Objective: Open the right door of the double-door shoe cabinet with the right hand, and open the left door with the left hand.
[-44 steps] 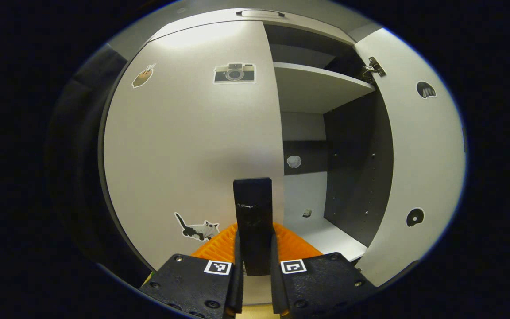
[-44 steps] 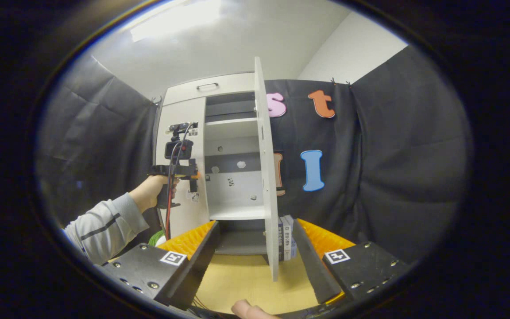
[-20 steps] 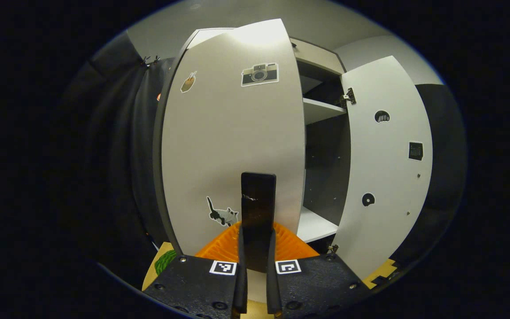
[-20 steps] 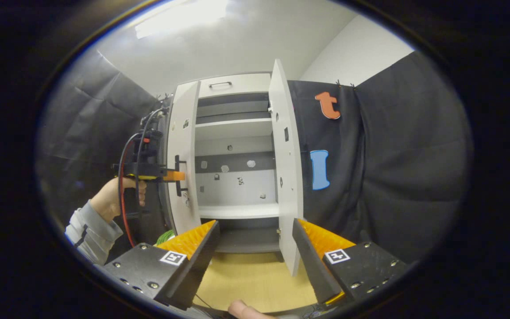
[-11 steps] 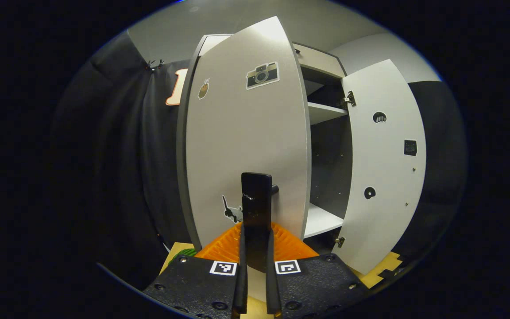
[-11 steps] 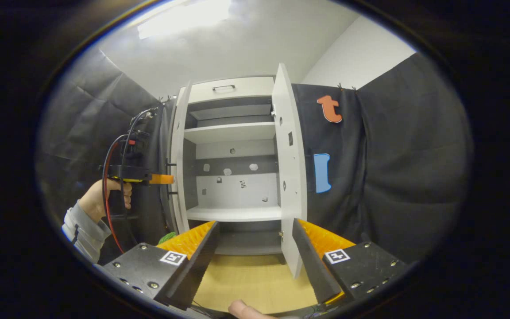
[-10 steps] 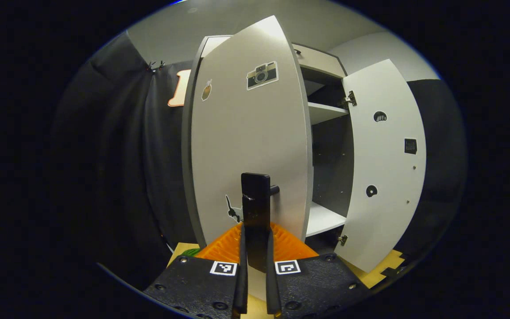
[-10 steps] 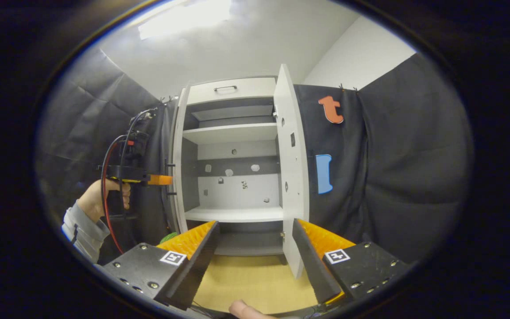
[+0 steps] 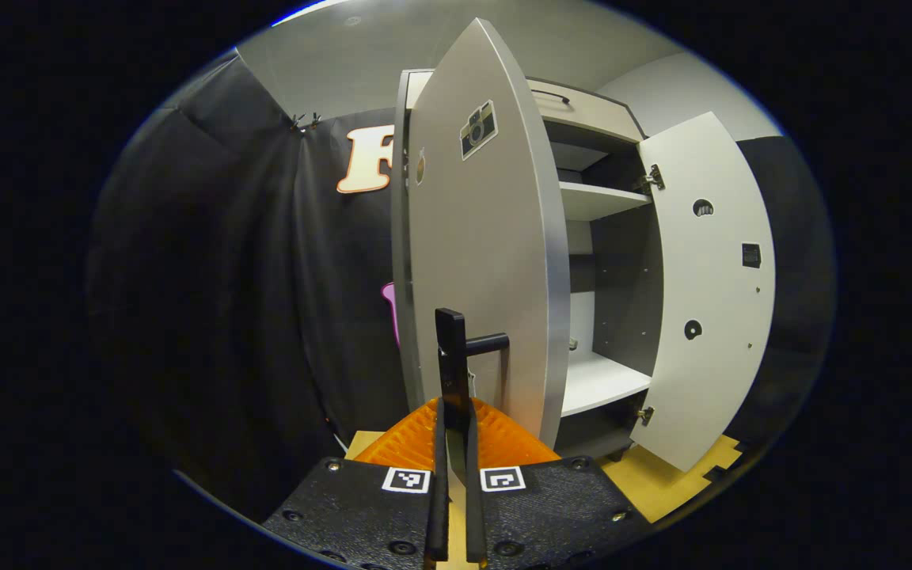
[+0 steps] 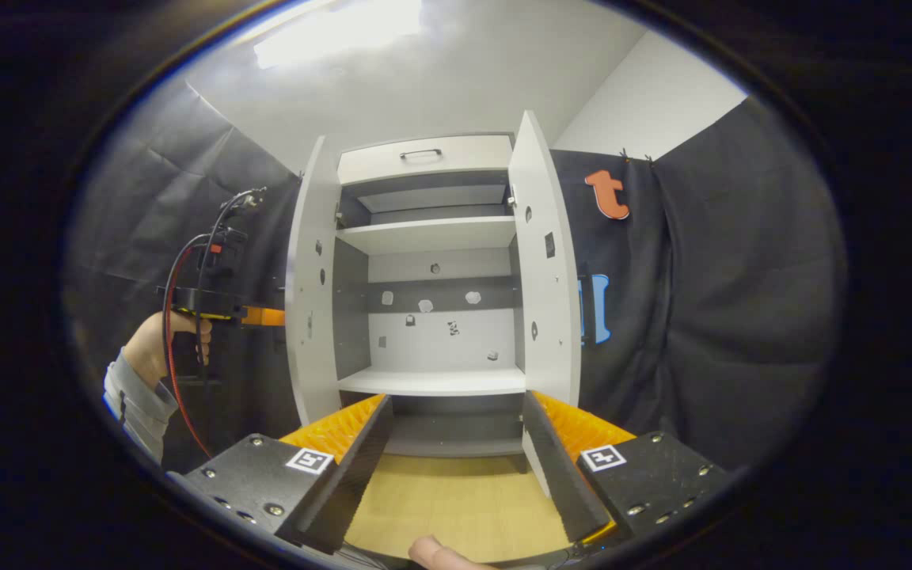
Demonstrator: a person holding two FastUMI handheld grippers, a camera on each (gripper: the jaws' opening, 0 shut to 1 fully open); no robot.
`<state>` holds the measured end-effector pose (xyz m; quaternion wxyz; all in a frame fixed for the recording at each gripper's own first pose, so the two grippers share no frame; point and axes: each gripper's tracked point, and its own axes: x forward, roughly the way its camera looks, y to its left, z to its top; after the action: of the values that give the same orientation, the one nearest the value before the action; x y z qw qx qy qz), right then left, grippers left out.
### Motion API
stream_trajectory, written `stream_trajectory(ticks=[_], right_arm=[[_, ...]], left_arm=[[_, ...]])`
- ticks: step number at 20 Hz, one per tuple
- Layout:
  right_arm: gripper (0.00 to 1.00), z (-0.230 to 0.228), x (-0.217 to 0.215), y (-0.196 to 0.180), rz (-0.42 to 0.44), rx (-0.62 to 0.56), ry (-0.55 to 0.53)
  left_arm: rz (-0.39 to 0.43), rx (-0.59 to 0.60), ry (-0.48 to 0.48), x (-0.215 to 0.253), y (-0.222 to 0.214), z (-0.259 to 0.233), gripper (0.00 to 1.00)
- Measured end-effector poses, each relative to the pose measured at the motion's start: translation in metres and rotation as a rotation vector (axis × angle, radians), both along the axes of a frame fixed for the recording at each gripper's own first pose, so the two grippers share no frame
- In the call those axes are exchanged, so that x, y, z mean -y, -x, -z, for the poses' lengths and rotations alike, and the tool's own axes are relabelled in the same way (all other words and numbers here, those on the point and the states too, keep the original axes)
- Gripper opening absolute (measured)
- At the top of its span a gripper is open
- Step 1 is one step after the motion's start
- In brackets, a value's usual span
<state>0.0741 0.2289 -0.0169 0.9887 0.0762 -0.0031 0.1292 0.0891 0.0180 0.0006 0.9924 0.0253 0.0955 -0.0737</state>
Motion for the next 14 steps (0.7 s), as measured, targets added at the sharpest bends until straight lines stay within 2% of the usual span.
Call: stream_trajectory(ticks=[5, 8, 14], right_arm=[[0.98, 0.009, -0.005, -0.005, -0.001, -0.019, -0.009], [0.98, 0.013, -0.008, -0.011, 0.003, -0.033, -0.017], [0.98, 0.018, -0.009, -0.010, 0.013, -0.041, 0.002]], left_arm=[[-0.082, -0.001, -0.033, -0.045, -0.010, 0.000, 0.00], [-0.054, -0.006, 0.032, -0.054, -0.013, 0.000, 0.01], [-0.022, 0.007, -0.008, -0.056, -0.014, 0.000, 0.00]])
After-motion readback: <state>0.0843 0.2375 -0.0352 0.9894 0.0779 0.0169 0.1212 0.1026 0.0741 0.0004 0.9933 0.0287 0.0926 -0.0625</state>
